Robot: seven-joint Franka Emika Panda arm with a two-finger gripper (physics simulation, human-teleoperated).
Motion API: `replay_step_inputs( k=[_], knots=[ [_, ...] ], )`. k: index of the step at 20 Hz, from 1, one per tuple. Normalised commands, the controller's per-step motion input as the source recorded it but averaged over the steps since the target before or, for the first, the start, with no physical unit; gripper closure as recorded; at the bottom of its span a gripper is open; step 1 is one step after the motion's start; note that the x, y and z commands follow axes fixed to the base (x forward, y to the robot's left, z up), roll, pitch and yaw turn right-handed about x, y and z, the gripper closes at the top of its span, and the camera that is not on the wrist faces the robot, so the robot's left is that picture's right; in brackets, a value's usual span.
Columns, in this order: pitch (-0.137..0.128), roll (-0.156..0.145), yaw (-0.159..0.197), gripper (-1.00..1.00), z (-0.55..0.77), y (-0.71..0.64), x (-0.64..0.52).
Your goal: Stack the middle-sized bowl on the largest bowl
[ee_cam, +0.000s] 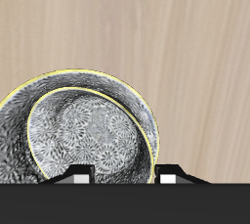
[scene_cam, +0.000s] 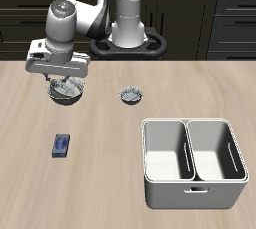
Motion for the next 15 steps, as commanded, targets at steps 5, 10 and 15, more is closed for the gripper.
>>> replay_step_inputs(
  k=[5,10,15],
  knots=[
    [-0.004,-0.012,0.014,-1.00,0.11,0.08,-0.09],
    [-0.063,0.036,-0.012,-1.00,0.43,0.26,-0.10],
    [-0.020,0.015,-0.028,-1.00,0.34,0.21,-0.04]
  ],
)
